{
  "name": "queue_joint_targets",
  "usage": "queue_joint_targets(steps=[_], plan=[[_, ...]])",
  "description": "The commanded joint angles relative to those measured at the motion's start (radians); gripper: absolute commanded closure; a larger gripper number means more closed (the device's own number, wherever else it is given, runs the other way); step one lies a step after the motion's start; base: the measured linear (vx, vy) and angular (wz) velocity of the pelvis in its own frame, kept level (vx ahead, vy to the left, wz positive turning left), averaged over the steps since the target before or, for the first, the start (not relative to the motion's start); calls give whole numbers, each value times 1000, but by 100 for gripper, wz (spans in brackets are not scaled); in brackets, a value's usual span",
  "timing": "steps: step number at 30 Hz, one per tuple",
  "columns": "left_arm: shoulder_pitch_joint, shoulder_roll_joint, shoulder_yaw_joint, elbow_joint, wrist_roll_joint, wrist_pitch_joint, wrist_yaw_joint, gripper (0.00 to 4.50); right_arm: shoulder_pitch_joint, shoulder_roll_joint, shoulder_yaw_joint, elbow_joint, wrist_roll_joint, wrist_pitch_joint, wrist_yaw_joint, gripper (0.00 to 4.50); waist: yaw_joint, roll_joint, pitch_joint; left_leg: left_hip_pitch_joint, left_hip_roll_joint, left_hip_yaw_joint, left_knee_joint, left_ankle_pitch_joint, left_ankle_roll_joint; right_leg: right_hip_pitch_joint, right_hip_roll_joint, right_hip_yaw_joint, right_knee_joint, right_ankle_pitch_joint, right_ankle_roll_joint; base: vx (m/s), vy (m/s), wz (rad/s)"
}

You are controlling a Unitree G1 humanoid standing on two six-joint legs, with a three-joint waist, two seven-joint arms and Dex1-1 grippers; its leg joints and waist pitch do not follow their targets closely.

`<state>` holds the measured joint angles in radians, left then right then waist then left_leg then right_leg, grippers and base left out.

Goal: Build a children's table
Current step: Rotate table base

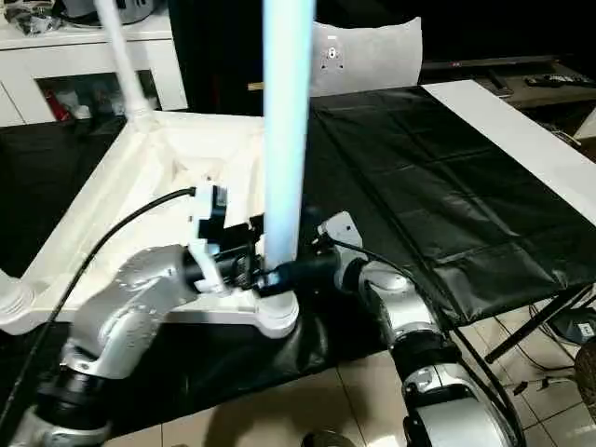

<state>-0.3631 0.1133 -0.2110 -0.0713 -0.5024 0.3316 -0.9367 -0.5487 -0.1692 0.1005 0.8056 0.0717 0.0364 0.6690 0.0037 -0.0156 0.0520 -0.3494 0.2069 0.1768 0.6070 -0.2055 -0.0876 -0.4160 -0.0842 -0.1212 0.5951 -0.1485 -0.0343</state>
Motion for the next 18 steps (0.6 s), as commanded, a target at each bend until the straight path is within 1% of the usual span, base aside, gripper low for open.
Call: queue_joint_targets(steps=[1,2,4,5,6,7,8,10,11,12,13,15,16,17,18], plan=[[-36,-34,-56,15,22,-15,16,5,-1,58,53,-36,7,-22,63,0,10,-2,-64,-10,19,-7,-68,-215,53,65,-56,51,-89,-446,-112,0,0,0],[-39,-39,-56,25,33,-29,22,5,-1,59,52,-35,5,-24,61,0,10,3,-64,-10,19,-7,-68,-216,54,65,-55,50,-90,-439,-113,0,0,0],[-50,-49,-47,53,61,-60,47,5,-2,61,45,-33,5,-27,53,0,10,3,-66,-9,19,-7,-68,-215,55,65,-54,50,-87,-422,-118,0,0,0],[-62,-51,-40,82,92,-89,73,5,-3,59,38,-31,2,-30,39,0,10,4,-65,-10,18,-8,-68,-215,59,65,-53,50,-90,-421,-117,0,0,0],[-70,-50,-37,97,109,-102,86,5,-4,57,34,-30,1,-32,30,0,10,2,-66,-9,18,-8,-68,-215,57,66,-53,50,-87,-414,-117,0,0,0],[-87,-37,-34,144,168,-136,129,5,-5,46,18,-25,0,-31,2,0,10,0,-66,-12,18,-8,-68,-212,58,68,-54,49,-87,-414,-115,0,0,0],[-94,-32,-33,167,195,-154,146,5,-6,42,9,-23,-1,-32,-10,0,10,1,-67,-9,16,-8,-66,-210,59,66,-53,49,-88,-419,-109,0,0,0],[-108,-23,-28,210,245,-186,191,5,-7,33,-12,-22,6,-33,-26,0,12,2,-67,-10,16,-9,-67,-208,60,66,-55,48,-91,-427,-105,0,0,0],[-115,-18,-24,233,267,-199,214,5,-6,26,-26,-26,13,-33,-31,0,12,0,-67,-10,16,-9,-67,-209,61,66,-54,48,-90,-426,-104,0,0,0],[-116,-15,-19,241,270,-204,217,5,-3,18,-36,-33,18,-34,-33,0,13,2,-67,-10,16,-9,-66,-208,60,67,-55,48,-89,-427,-102,0,0,0],[-117,-14,-15,250,272,-210,216,5,0,11,-45,-40,21,-34,-35,0,13,0,-67,-12,16,-9,-66,-204,61,68,-56,48,-89,-425,-104,0,0,0],[-103,-8,-11,236,259,-212,192,5,17,-8,-60,-71,32,-32,-25,0,16,5,-69,-10,17,-8,-65,-198,63,66,-57,49,-88,-412,-112,0,0,0],[-90,-3,-11,219,250,-208,176,5,29,-21,-68,-93,40,-29,-16,0,19,3,-70,-10,19,-8,-66,-190,67,67,-57,50,-85,-388,-119,0,0,0],[-78,2,-13,207,244,-210,161,5,42,-34,-73,-115,46,-27,-8,0,23,5,-71,-11,21,-8,-66,-181,72,68,-56,51,-82,-361,-128,0,0,0],[-70,6,-14,201,242,-213,151,5,51,-42,-77,-130,50,-25,-3,0,26,5,-72,-11,22,-7,-67,-173,77,68,-56,52,-79,-336,-140,0,0,0]])
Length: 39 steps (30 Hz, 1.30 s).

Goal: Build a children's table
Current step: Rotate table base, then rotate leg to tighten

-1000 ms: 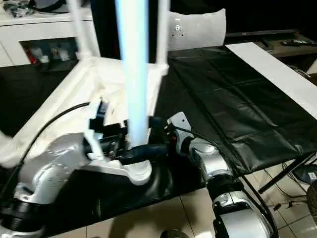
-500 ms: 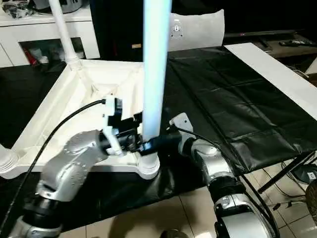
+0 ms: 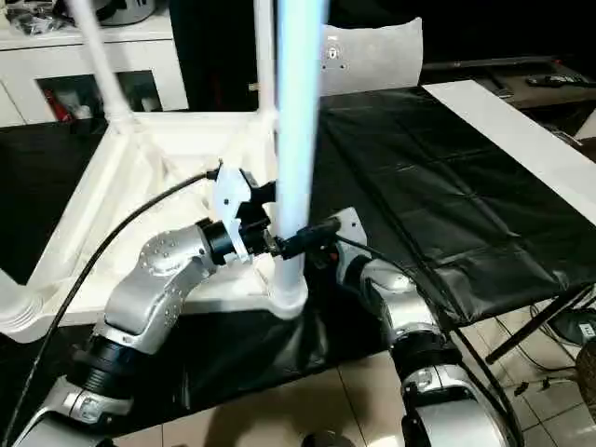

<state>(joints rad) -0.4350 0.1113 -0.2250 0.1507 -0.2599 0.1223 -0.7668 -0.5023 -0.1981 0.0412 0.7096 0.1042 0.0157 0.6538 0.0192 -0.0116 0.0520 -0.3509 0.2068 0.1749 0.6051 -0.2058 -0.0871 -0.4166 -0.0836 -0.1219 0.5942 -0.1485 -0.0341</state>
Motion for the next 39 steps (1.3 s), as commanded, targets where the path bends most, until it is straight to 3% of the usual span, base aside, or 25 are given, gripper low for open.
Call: queue_joint_targets(steps=[1,4,10,14,20,21,25,32,34,37,38,39], plan=[[11,18,-5,-28,-4,1,-31,5,14,-23,-22,-48,20,-5,18,0,13,5,-72,-8,22,-5,-65,-172,77,68,-57,53,-77,-332,-143,0,0,0],[56,84,-29,-59,-14,27,-102,5,53,-64,-37,-107,29,-10,47,0,24,4,-69,-5,23,-4,-68,-186,73,68,-58,54,-79,-351,-139,0,0,0],[95,194,-29,-69,-33,52,-218,5,103,-126,-56,-209,65,-2,122,0,26,7,-62,0,18,-4,-71,-226,65,62,-55,51,-92,-447,-102,0,0,0],[69,270,-14,-18,-31,56,-308,5,150,-194,-36,-307,90,17,221,0,30,5,-62,1,15,-4,-71,-226,68,63,-52,50,-98,-480,-68,0,0,0],[3,361,-66,72,51,0,-398,45,211,-293,-2,-407,100,49,363,0,37,4,-64,-2,16,-6,-72,-204,73,65,-54,51,-93,-451,-77,0,0,0],[-5,365,-76,82,63,-6,-406,68,216,-302,1,-416,101,52,376,0,40,13,-64,-1,18,-6,-72,-204,72,64,-55,52,-94,-440,-83,0,0,0],[-35,354,-99,121,100,-24,-405,91,239,-333,9,-460,120,88,411,0,45,7,-65,-2,18,-6,-71,-196,73,67,-56,51,-90,-426,-94,0,0,0],[-78,326,-147,223,167,-79,-391,133,268,-363,21,-509,130,135,443,0,48,1,-65,-5,13,-6,-68,-193,73,67,-57,46,-99,-480,-61,0,0,0],[-93,316,-159,270,184,-117,-400,164,277,-367,23,-529,143,160,456,0,47,-2,-66,-5,14,-6,-68,-190,72,66,-57,45,-100,-482,-59,0,0,0],[-107,308,-163,305,195,-145,-405,171,284,-370,24,-544,149,174,463,0,50,-1,-66,-5,11,-6,-67,-190,76,66,-56,43,-104,-498,-43,0,0,0],[-117,306,-169,326,206,-163,-407,178,287,-371,24,-548,151,177,464,0,51,5,-66,-3,11,-6,-66,-191,75,65,-57,42,-105,-498,-44,0,0,0],[-129,309,-180,354,226,-186,-411,196,290,-373,25,-554,154,181,463,0,50,2,-67,-4,10,-6,-66,-190,77,64,-55,42,-108,-494,-41,0,0,0]])
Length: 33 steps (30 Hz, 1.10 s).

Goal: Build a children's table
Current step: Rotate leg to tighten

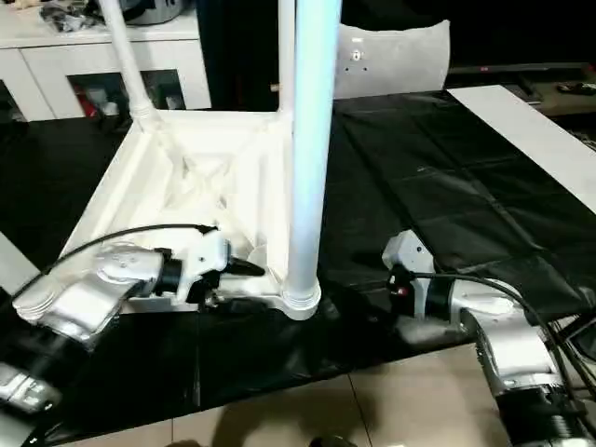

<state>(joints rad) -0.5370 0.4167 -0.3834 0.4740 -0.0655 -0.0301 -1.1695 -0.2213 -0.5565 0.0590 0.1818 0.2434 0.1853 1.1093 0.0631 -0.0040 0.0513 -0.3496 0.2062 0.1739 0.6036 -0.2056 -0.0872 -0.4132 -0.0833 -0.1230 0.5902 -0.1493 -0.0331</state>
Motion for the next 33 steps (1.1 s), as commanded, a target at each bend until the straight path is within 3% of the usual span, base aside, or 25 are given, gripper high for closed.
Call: queue_joint_targets(steps=[1,3,9,19,20,23,29,33], plan=[[-33,7,-29,44,43,-43,-11,206,11,-16,7,-29,16,13,7,0,8,-5,-67,-5,12,-6,-66,-191,76,62,-56,43,-101,-486,-41,0,0,0],[-44,8,-35,72,53,-53,-19,212,16,-17,7,-34,20,18,6,0,8,0,-67,-6,15,-8,-68,-188,73,65,-58,44,-98,-462,-50,0,0,0],[-49,4,-33,87,47,-48,-41,271,26,-16,3,-40,20,22,6,0,11,-1,-68,-4,17,-6,-67,-187,73,65,-61,45,-95,-439,-81,0,0,0],[-62,-7,-32,148,59,-85,-59,346,27,-10,7,-49,24,32,5,0,16,-2,-65,0,15,-6,-68,-202,70,64,-62,42,-105,-492,-60,0,0,0],[-65,-5,-35,153,68,-91,-61,359,24,-10,9,-47,23,31,6,0,16,-10,-66,-1,18,-6,-69,-199,71,64,-62,42,-103,-483,-61,0,0,0],[-70,0,-44,160,87,-106,-62,378,21,-9,11,-46,20,29,7,0,20,-4,-66,0,19,-7,-70,-193,72,64,-63,43,-102,-476,-63,0,0,0],[-83,9,-62,178,119,-139,-69,432,5,-7,22,-40,17,28,11,0,26,-2,-65,1,18,-7,-70,-198,68,64,-64,43,-103,-482,-60,0,0,0],[-90,12,-69,186,136,-155,-75,445,-20,-4,36,-29,15,22,22,0,27,-2,-64,4,17,-6,-69,-212,63,62,-64,41,-108,-509,-51,0,0,0]])
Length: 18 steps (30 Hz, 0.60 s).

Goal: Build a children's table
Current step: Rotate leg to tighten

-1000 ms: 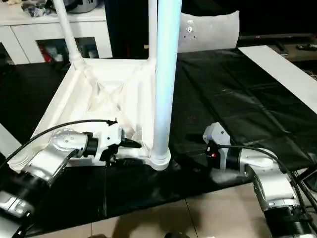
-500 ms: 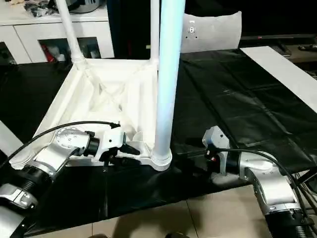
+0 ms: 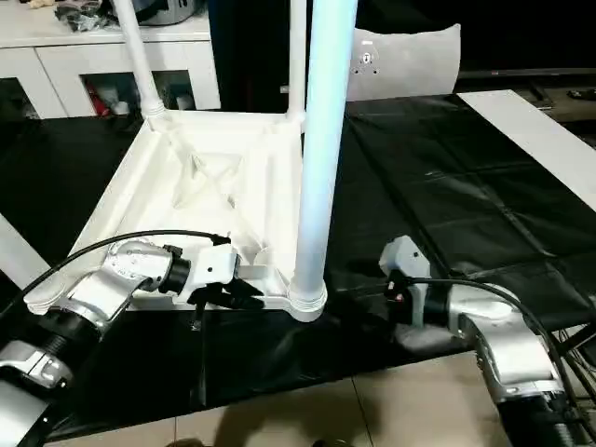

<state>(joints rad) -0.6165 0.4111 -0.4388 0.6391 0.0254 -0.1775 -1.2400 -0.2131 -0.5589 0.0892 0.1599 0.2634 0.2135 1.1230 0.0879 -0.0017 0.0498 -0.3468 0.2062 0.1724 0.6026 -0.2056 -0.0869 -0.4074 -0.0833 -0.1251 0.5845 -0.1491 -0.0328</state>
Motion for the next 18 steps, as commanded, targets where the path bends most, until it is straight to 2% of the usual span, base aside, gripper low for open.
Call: queue_joint_targets(steps=[1,5,6,9,11,13,16,17,18], plan=[[-11,17,-13,19,47,-9,-8,445,-38,-2,12,-2,-6,-5,18,0,2,-5,-62,1,15,-5,-68,-213,61,56,-63,41,-103,-519,-47,0,0,0],[-9,12,-7,-1,29,-3,-27,445,-69,9,19,8,23,4,59,0,3,-5,-64,0,15,-5,-67,-209,63,57,-65,40,-103,-523,-42,0,0,0],[-8,10,-5,-9,20,-1,-37,448,-78,16,17,12,39,11,71,19,4,-5,-64,0,17,-6,-68,-204,64,57,-65,41,-102,-513,-46,0,0,0],[8,17,-11,-64,-10,16,-89,450,-115,40,13,52,70,19,94,41,6,-5,-70,-2,26,-8,-71,-180,68,60,-68,47,-83,-426,-92,0,0,0],[31,30,-29,-125,-26,35,-136,450,-142,41,30,87,70,29,129,64,8,-4,-72,-4,33,-6,-70,-142,70,60,-67,54,-68,-323,-141,0,0,0],[39,34,-36,-144,-27,40,-148,450,-151,41,38,97,70,33,145,82,11,1,-75,-3,35,-5,-68,-118,77,60,-66,56,-55,-249,-175,0,0,0],[51,39,-51,-165,-24,37,-169,450,-175,43,56,123,66,47,182,91,20,1,-76,-4,35,-3,-66,-98,85,64,-69,58,-49,-208,-193,0,0,0],[54,37,-54,-168,-22,37,-170,450,-185,43,64,133,65,55,196,118,24,1,-75,-4,34,-2,-66,-98,81,64,-69,59,-50,-210,-193,0,0,0],[56,35,-55,-168,-22,38,-169,450,-195,44,71,144,66,63,208,124,24,1,-75,-4,34,-2,-66,-102,79,64,-69,58,-49,-214,-193,0,0,0]])
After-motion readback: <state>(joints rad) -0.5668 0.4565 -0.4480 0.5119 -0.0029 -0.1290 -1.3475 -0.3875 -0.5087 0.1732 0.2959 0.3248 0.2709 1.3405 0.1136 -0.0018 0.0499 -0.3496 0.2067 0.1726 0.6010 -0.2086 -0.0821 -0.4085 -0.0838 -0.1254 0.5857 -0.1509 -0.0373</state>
